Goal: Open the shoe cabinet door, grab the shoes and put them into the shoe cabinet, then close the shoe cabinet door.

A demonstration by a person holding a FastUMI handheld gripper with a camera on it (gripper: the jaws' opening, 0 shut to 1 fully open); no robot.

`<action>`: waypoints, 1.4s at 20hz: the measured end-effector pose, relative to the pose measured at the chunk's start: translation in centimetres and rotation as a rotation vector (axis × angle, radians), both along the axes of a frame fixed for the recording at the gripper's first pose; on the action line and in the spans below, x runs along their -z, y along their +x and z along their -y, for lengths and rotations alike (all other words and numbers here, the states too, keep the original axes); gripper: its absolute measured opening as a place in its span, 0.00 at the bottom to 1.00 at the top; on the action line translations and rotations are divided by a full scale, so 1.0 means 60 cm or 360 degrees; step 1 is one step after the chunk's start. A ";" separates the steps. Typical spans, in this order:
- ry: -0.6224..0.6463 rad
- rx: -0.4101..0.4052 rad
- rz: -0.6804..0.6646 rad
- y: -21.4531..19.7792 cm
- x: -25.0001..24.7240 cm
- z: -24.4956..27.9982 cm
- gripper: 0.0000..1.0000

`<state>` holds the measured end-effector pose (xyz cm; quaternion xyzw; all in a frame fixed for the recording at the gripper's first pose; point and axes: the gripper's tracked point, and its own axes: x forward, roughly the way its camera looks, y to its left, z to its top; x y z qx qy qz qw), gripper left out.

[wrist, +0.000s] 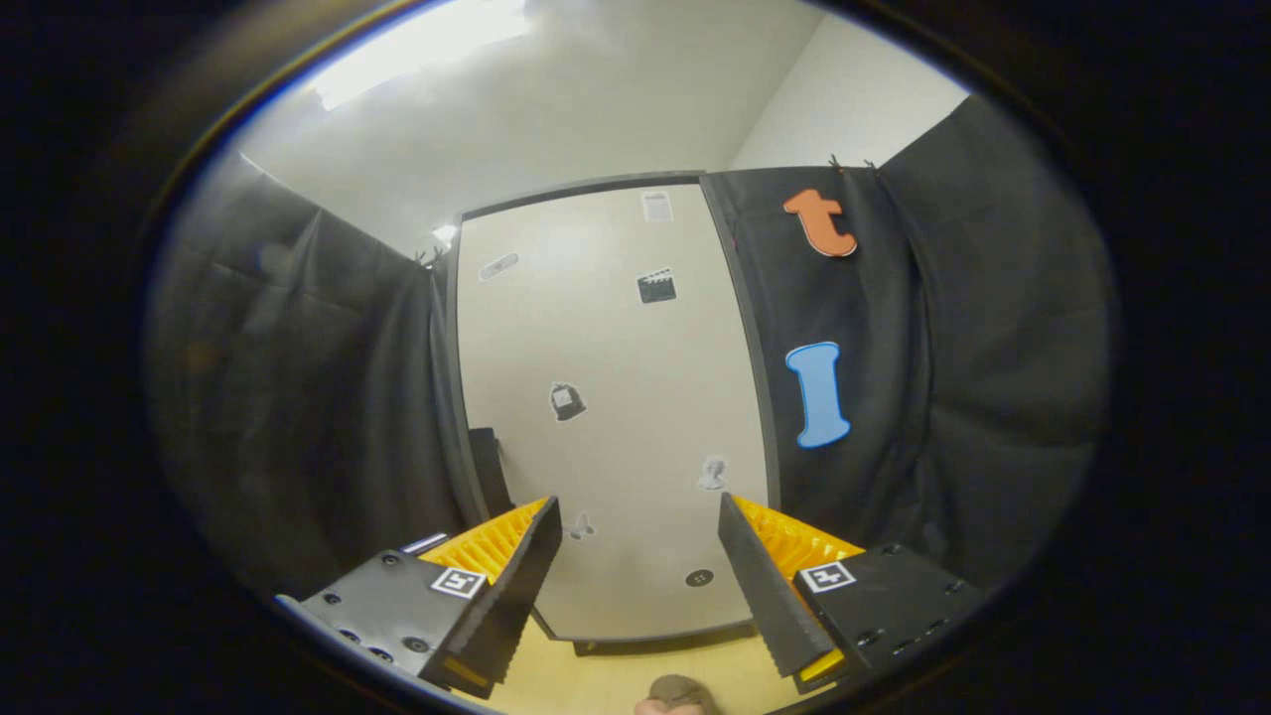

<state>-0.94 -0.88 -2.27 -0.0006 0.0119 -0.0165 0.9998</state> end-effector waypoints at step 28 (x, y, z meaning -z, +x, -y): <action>-0.0235 -0.0205 -0.0028 0.204 0.079 -0.244 1.00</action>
